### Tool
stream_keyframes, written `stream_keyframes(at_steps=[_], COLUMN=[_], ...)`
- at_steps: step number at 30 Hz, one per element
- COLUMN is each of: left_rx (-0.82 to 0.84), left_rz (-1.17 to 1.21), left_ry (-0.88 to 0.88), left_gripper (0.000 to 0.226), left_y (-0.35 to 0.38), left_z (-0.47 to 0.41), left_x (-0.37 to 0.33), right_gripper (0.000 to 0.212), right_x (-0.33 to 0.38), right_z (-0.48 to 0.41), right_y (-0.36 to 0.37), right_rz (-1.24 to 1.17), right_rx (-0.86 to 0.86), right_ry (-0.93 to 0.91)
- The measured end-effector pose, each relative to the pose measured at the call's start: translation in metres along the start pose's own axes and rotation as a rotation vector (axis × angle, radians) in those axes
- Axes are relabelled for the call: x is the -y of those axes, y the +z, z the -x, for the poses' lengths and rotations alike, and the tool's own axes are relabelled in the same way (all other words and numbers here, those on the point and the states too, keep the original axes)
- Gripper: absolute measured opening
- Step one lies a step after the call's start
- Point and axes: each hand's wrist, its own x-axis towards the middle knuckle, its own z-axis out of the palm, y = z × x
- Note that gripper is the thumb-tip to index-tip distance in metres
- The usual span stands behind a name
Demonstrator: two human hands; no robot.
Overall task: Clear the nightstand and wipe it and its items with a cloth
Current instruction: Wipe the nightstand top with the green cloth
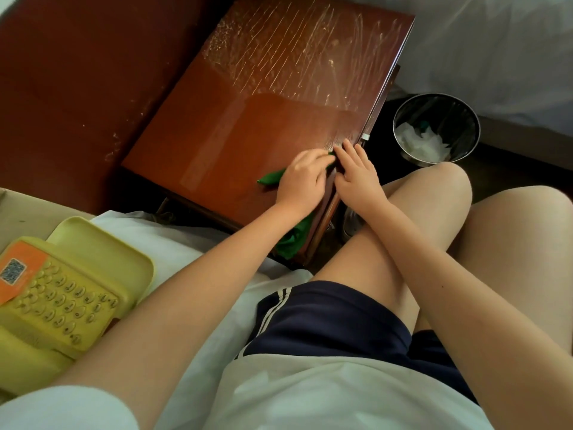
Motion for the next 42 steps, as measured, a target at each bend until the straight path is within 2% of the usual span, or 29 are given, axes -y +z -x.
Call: stream_keyframes(at_steps=[3,5,10,15,20,24,30,34,38,42], left_rx=[0.127,0.156,-0.022,-0.069,-0.098,-0.039,0.089,0.111,0.043,0.001], left_rz=[0.009,-0.016,-0.056,-0.075,-0.072,-0.023,-0.013,0.000,-0.014,-0.050], left_ry=[0.161,0.192,-0.114,-0.189,-0.089,0.059,0.162,0.105,-0.038,-0.089], left_gripper=[0.032,0.031,0.031,0.032,0.031,0.034,0.033,0.031,0.033,0.032], left_y=[-0.012,-0.024,-0.043,-0.034,-0.021,-0.004,-0.009,-0.015,-0.021,-0.029], left_z=[0.020,0.029,0.044,0.075,0.109,0.114,0.093,0.070,0.033,0.007], left_x=[0.014,0.029,0.052,0.042,0.009,-0.013,-0.010,-0.005,0.012,0.038], right_gripper=[0.057,0.056,0.054,0.063,0.063,0.057,0.051,0.051,0.049,0.045], right_x=[-0.001,-0.002,-0.001,0.001,0.005,0.007,0.008,0.007,0.008,0.008], right_z=[0.001,0.001,0.006,0.010,0.015,0.015,0.011,0.010,0.007,0.006], right_y=[-0.001,-0.001,-0.002,-0.001,0.002,0.004,0.002,0.003,0.003,0.008], right_rz=[0.025,0.053,0.123,0.246,0.253,0.237,0.153,0.129,0.103,0.196], right_rx=[0.039,0.046,0.098,0.181,0.191,0.172,0.129,0.057,0.023,-0.014], right_ry=[-0.016,-0.032,-0.082,-0.147,-0.140,-0.145,-0.137,-0.128,-0.087,-0.154])
